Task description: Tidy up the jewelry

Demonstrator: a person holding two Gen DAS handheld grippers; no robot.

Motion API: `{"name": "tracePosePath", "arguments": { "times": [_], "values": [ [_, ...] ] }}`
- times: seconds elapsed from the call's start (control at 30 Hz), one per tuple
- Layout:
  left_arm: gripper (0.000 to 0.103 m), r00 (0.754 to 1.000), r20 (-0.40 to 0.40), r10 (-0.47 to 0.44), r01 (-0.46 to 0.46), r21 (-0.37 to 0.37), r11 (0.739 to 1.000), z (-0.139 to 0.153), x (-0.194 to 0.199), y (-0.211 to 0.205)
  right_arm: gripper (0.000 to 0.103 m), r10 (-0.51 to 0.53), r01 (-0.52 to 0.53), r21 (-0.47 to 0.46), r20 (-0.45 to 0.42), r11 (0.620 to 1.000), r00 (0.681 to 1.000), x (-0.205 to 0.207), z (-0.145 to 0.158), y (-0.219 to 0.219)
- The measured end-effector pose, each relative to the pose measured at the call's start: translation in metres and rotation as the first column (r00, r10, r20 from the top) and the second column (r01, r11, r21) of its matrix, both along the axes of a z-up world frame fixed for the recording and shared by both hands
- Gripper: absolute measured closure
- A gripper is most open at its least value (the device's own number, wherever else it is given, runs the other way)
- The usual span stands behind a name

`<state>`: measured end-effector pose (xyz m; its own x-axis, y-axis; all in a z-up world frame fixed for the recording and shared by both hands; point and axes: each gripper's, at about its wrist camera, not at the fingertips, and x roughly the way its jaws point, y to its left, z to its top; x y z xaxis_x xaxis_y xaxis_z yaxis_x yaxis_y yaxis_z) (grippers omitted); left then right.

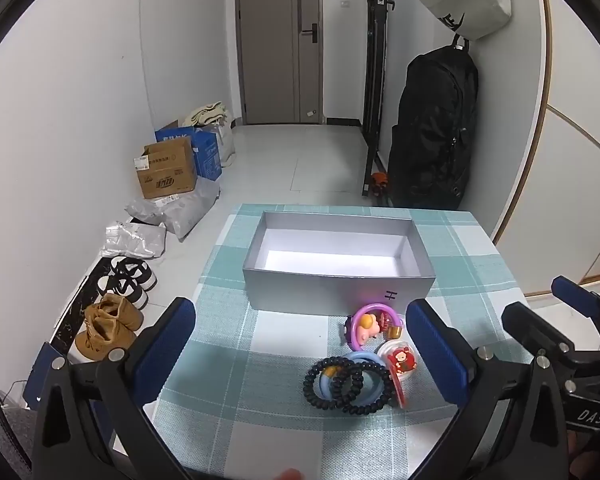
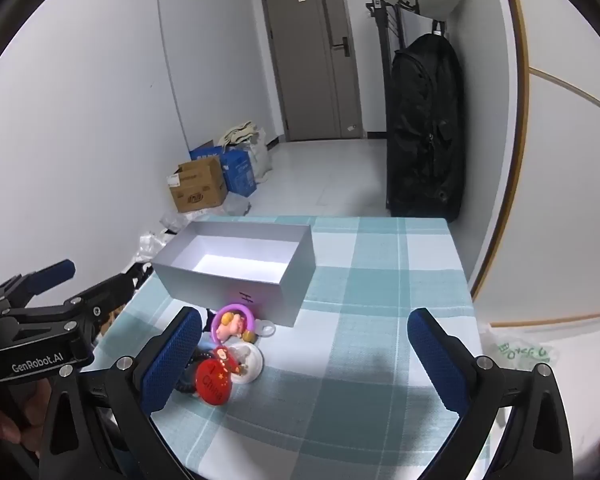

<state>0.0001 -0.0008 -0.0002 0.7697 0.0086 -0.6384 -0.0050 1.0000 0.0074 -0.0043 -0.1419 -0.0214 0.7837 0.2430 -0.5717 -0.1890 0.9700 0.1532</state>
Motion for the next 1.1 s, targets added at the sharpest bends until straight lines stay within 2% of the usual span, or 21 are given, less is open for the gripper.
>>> {"name": "tracePosePath", "arguments": {
  "times": [0.17, 0.27, 0.33, 1.1],
  "values": [
    [0.001, 1.0, 0.011, 0.017, -0.017, 0.021, 1.0, 0.001, 0.0, -0.004, 0.0, -0.008, 0.008, 0.003, 0.018, 1.0, 1.0, -0.002, 0.004, -0.003],
    [0.001, 1.0, 0.013, 0.025, -0.025, 0.012, 1.0, 0.003, 0.001, -0.006, 0.0, -0.008, 0.008, 0.0, 0.012, 1.0, 1.0, 0.001, 0.005, -0.002],
    [0.001, 1.0, 0.003, -0.005, 0.006, -0.013, 1.0, -0.004, 0.001, 0.002, 0.0, -0.01, 0.01, 0.008, 0.03, 1.0, 0.999, -0.005, 0.008, -0.007],
    [0.001, 1.0, -0.023, 0.004, -0.005, -0.036, 0.999, -0.011, 0.007, 0.007, 0.0, -0.002, 0.002, -0.002, 0.015, 1.0, 1.0, -0.001, -0.002, -0.001]
  ]
}}
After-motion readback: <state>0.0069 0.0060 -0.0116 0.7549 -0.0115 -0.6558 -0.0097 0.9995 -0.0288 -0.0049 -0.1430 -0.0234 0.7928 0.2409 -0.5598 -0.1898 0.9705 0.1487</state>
